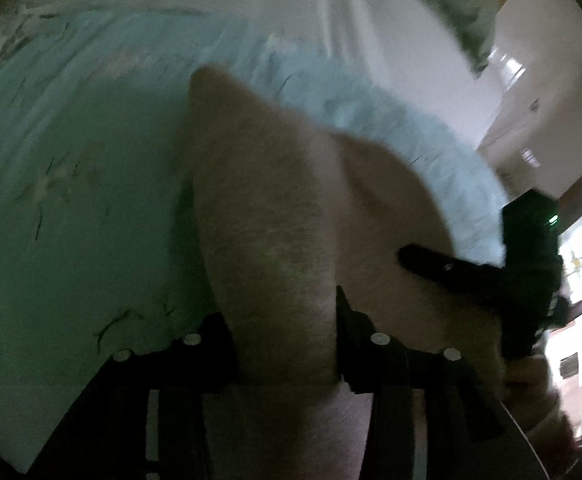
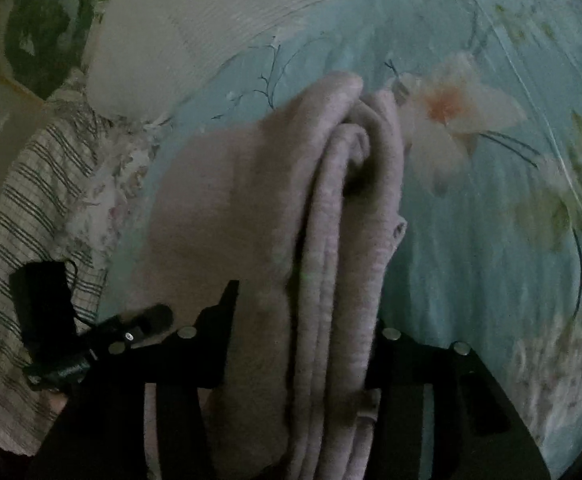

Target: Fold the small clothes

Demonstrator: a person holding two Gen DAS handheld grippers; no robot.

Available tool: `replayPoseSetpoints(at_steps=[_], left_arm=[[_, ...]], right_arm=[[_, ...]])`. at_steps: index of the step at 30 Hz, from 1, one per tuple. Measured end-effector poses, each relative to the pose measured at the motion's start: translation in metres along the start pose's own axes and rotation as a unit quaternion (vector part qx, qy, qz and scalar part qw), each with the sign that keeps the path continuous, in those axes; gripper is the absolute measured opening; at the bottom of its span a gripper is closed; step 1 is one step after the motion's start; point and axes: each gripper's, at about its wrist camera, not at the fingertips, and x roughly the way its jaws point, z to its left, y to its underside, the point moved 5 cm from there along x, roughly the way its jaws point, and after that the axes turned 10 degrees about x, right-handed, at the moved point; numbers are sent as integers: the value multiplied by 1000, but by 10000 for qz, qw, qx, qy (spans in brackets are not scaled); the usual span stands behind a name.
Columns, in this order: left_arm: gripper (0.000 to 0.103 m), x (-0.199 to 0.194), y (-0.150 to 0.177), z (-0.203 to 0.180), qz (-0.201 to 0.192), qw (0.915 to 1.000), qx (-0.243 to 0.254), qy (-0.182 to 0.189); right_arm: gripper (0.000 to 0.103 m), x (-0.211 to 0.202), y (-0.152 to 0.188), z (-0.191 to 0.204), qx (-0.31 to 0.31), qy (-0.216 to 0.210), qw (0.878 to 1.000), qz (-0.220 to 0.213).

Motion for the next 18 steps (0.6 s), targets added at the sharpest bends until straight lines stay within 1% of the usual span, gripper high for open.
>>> replayPoseSetpoints(at_steps=[1,2,4,7,8,9,10,12,14,16,17,18], left_arm=[[55,0,2,0,-14,10000,-2,-57],[57,-2,3,0,-48,9999,-22,-103],[64,-9,4,1,-114,9997,-40,-235],[64,-24,9,4,-261,9988,-32,-423],[64,-32,11,4,-356,9982,-33,-485],[64,-40,14,6,-448,9976,-26,-530],[63,-45,14,6,-511,9972,-20,-549],[61,-60,17,1,-688,9963,22,-507],[56,-72,18,-7,-887,9956,92,-300],[54,-81,21,-18,-1049,9942,235,50],[54,-82,23,-24,-1059,9937,330,144],[51,-81,25,-28,-1042,9935,416,175]], right_arm=[[57,-5,0,0,17,39,10000,-32],[62,-12,-2,-1,-10,140,9998,-111],[64,-31,-6,1,-114,360,9986,-382],[63,-59,-13,7,-278,537,9949,-807],[60,-65,-15,11,-374,557,9937,-899],[52,-67,-15,17,-469,555,9929,-940],[49,-67,-16,23,-543,531,9928,-928],[48,-60,-15,29,-628,497,9934,-817],[48,-46,-15,32,-692,606,9931,-734],[38,-29,-15,31,-690,656,9938,-579],[28,-23,-14,29,-678,699,9939,-522],[27,-18,-14,29,-682,781,9934,-491]])
